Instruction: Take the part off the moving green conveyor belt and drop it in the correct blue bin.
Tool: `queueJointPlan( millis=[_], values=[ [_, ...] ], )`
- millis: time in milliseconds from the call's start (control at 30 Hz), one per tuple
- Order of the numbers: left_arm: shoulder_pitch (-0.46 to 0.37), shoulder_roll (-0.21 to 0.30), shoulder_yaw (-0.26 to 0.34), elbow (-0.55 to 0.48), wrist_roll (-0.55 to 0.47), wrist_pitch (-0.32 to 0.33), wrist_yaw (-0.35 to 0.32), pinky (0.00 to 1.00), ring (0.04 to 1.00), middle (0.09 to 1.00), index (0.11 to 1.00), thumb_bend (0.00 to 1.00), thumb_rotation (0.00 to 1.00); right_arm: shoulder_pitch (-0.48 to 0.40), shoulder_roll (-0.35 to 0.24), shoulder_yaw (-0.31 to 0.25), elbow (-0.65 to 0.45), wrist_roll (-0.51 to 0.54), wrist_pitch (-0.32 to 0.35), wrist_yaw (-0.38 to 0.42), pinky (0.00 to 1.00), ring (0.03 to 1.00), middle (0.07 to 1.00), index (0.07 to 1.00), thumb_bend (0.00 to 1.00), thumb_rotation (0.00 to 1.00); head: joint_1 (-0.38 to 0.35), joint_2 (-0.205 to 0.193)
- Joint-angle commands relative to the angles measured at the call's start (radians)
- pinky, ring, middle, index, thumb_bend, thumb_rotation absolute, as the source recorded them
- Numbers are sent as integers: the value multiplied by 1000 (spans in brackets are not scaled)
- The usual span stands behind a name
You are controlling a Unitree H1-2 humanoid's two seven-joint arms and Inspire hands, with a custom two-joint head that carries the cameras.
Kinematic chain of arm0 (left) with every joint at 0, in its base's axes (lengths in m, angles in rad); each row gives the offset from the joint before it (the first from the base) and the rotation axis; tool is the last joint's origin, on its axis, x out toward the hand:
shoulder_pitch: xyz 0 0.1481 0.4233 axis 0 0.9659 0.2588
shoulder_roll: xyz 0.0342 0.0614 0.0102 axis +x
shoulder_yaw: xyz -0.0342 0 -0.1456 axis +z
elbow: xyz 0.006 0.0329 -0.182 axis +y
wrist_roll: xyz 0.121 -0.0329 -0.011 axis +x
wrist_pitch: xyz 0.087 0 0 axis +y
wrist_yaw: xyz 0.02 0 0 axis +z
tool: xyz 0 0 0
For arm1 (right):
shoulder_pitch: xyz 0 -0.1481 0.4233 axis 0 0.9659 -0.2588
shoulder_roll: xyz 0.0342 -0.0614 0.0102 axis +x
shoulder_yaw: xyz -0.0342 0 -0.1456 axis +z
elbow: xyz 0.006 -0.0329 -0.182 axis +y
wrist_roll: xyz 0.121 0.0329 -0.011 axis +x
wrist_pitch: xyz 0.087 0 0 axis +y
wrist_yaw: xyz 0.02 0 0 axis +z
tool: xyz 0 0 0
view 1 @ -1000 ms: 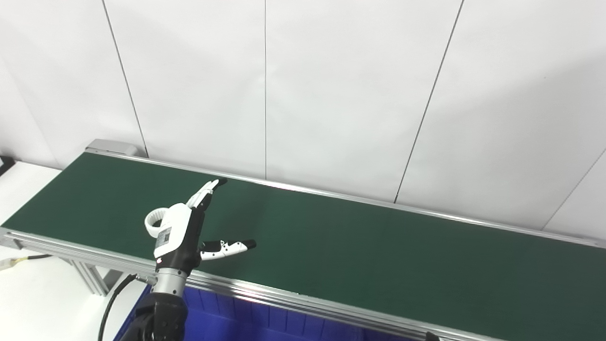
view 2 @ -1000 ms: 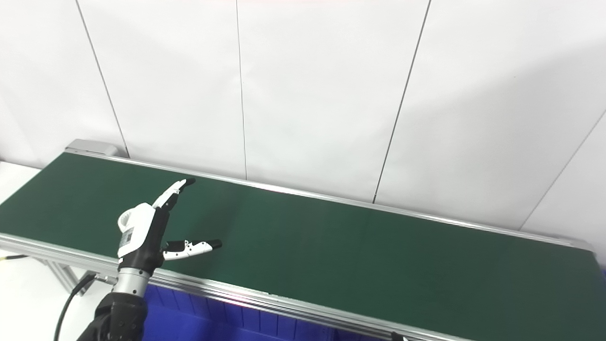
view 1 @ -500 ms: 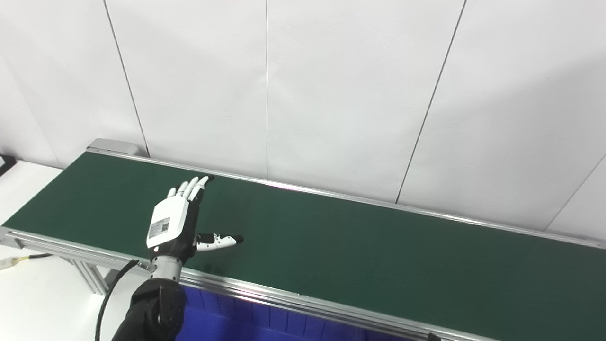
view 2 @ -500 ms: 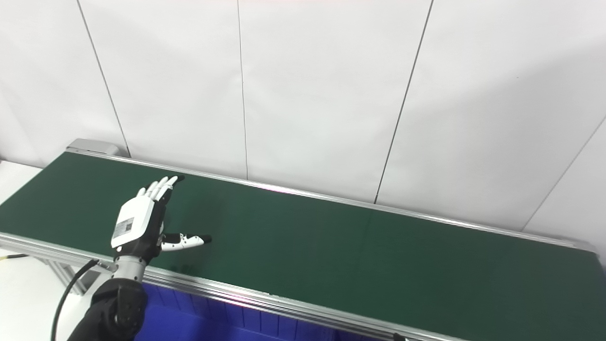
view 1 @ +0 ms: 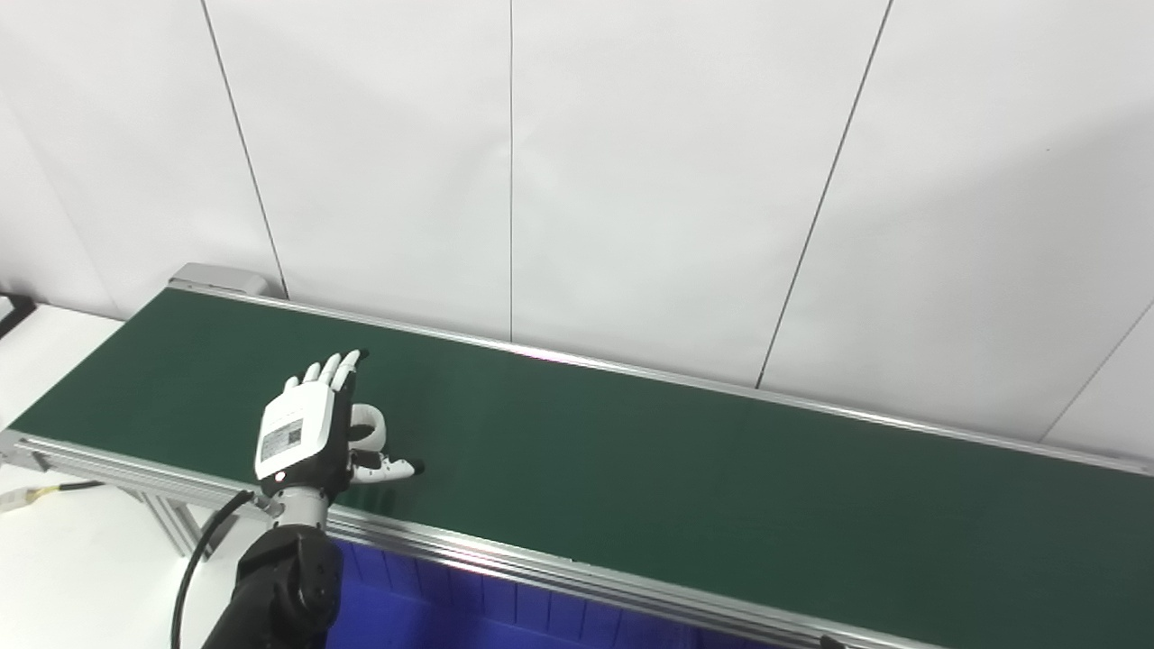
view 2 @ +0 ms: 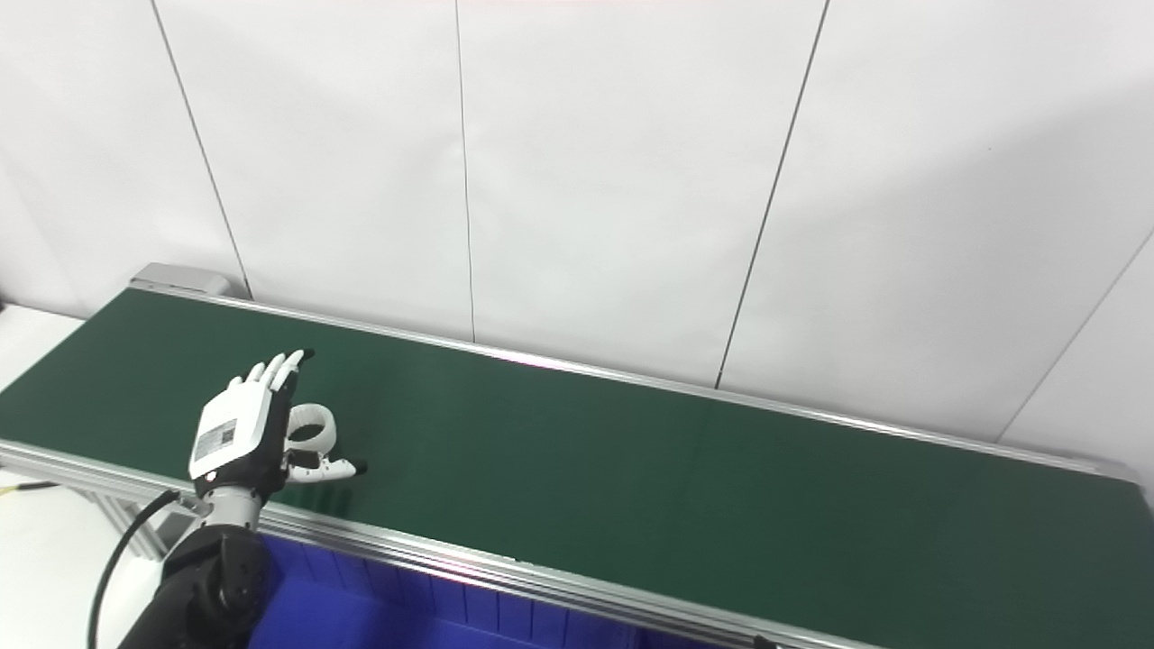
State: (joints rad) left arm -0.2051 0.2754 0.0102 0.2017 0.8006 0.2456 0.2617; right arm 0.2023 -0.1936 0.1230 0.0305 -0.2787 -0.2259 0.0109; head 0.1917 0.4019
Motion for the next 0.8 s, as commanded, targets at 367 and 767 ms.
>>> queueJointPlan(
  millis=[367, 767],
  values=[
    [-104, 36, -10, 147, -44, -41, 127, 955, 930, 934, 904, 819, 216, -7, -8, 0, -20, 18, -62, 0, 767, 849, 878, 895, 785, 228, -6, 0],
    [-172, 21, -61, 288, -141, -166, 206, 865, 885, 909, 889, 791, 232, -2, -5, -3, -28, 19, -57, 0, 765, 845, 873, 894, 787, 227, -10, 4]
  ],
)
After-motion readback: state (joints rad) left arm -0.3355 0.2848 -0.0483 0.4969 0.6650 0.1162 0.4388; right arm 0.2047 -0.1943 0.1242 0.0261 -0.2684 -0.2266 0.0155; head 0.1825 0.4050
